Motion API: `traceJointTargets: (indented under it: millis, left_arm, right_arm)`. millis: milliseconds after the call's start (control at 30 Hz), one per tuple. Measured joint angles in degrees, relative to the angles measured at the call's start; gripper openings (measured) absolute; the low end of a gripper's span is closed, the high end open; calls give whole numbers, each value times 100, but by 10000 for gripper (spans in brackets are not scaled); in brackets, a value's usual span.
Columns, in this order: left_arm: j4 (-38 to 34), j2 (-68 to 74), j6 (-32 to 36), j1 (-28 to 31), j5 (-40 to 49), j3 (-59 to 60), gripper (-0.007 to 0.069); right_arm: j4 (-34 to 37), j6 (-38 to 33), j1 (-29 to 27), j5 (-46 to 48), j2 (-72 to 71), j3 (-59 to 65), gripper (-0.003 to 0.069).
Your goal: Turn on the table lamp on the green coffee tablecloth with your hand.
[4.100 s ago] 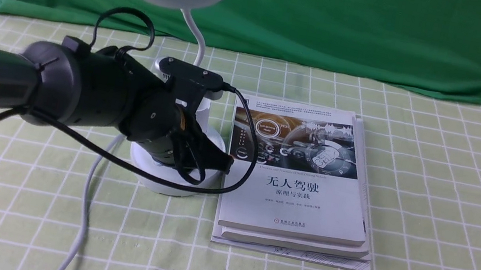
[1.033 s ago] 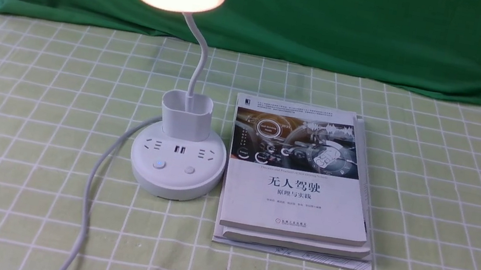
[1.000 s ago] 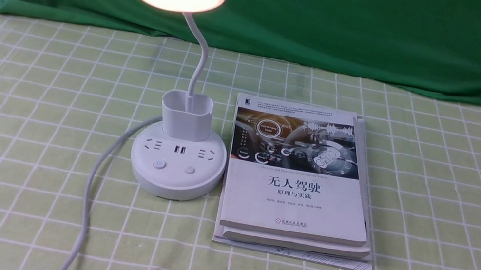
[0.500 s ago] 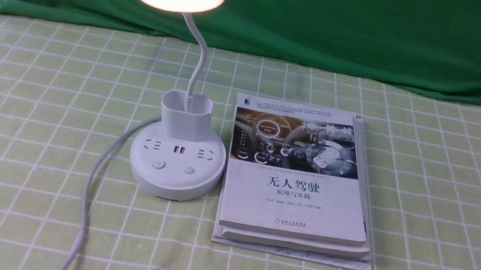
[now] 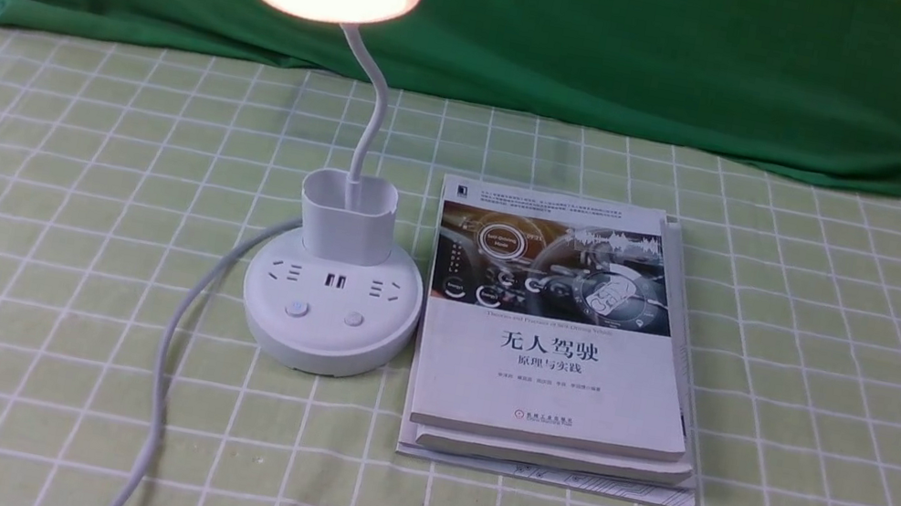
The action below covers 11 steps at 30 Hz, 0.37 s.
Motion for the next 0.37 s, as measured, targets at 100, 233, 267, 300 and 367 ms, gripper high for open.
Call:
traceJointTargets:
  millis: [100,233,267,300,367]
  left_arm:
    - [5,0,-6,123,-13,0,24]
    - [5,0,-6,269,-13,0,24]
    - [5,0,-13,295,-13,0,24]
    - [-2,0,-18,295,-13,0,24]
    - [-16,0,-17,295,-13,0,24]
  right_arm:
    - [0,0,0,0,0,0,245]
    - [0,0,0,0,0,0,245]
    - [0,0,0,0,0,0,245]
    - [0,0,0,0,0,0,245]
    - [0,0,0,0,0,0,245]
